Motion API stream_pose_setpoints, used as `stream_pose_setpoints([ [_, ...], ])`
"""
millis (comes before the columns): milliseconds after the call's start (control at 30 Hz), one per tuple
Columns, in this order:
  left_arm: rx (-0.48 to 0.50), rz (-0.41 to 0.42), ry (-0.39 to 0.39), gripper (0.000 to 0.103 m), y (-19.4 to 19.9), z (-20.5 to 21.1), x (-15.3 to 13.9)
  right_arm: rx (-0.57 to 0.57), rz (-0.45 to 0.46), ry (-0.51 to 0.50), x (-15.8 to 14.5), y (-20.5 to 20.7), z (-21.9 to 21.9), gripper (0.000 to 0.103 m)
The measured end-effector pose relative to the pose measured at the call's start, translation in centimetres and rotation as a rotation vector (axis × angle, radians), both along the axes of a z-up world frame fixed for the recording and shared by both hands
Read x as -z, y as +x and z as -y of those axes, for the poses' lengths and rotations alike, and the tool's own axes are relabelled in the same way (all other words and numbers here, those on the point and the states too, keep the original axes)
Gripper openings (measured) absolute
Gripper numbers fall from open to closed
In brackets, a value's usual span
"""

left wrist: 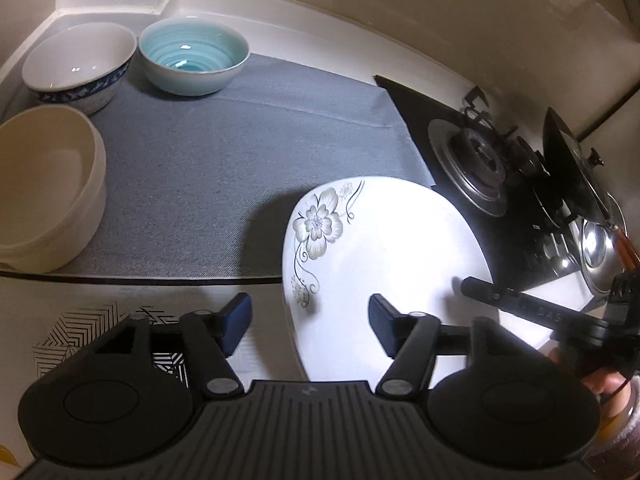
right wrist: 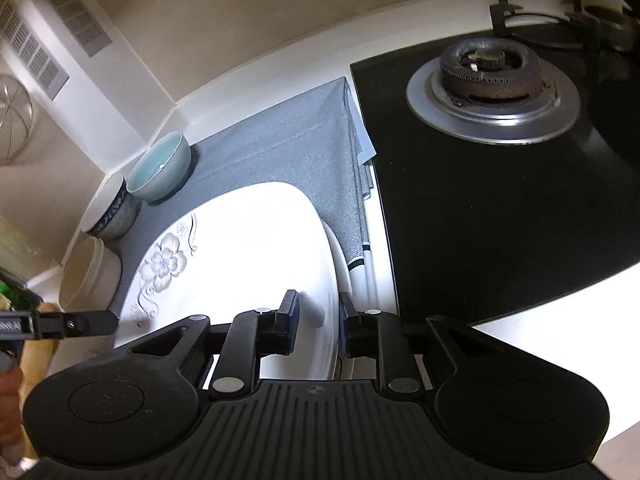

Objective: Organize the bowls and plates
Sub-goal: 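Lower the square plate flat onto the stack and open both grippers, then lift both open grippers away from the plate stack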

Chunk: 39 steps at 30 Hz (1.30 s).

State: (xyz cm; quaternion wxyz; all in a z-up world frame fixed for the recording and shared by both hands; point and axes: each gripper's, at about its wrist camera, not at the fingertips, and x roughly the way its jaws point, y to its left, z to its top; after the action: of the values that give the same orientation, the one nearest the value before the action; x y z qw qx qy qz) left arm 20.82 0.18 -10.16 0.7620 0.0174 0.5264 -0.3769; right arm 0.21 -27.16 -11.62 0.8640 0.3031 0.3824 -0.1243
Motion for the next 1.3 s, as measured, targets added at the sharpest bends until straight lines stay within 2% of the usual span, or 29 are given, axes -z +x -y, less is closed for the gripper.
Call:
stream_pose_setpoints([
  [67,-0.015,-0.023,-0.002,0.082,0.1,0.1,0.5,0.009,-0.007,0.024,0.1,0.0,0.3,0.022],
  [367,-0.04,-0.055,0.001,0.083,0.1,0.3,1.6,0.012,-0.032,0.005,-0.3,-0.5,-0.4,0.022],
  [433,-0.039,-0.059,0.004,0.083,0.0,0.4,1.9,0.007,-0.047,-0.027,-0.6,-0.6,-1.0,0.023],
  [500,-0.038,-0.062,0.009,0.083,0.0,0.6,2.0,-0.016,-0.062,-0.084,-1.1,-0.4,-1.7,0.032],
  [533,-0.037,-0.064,0.011,0.083,0.0,0.7,2.1,-0.012,-0.059,-0.132,-1.6,-0.4,-2.0,0.048],
  [567,-0.036,-0.065,0.011,0.083,-0.1,0.8,2.2,0.0,-0.042,-0.185,-2.1,-0.4,-2.2,0.057],
  [633,-0.034,-0.068,0.013,0.083,-0.1,0.9,2.3,-0.003,-0.007,-0.226,-2.9,-0.6,-2.0,0.06],
  [700,-0.028,-0.071,0.014,0.083,-0.2,1.1,2.4,-0.014,-0.024,-0.201,-2.9,-0.4,-1.3,0.063],
  [900,-0.017,-0.09,0.016,0.084,-0.3,1.4,2.7,-0.033,-0.082,-0.023,-1.3,-1.0,-0.5,0.063],
  [1300,0.005,-0.166,-0.002,0.084,-0.3,2.3,3.6,-0.118,-0.133,0.081,0.4,0.1,-1.2,0.064],
])
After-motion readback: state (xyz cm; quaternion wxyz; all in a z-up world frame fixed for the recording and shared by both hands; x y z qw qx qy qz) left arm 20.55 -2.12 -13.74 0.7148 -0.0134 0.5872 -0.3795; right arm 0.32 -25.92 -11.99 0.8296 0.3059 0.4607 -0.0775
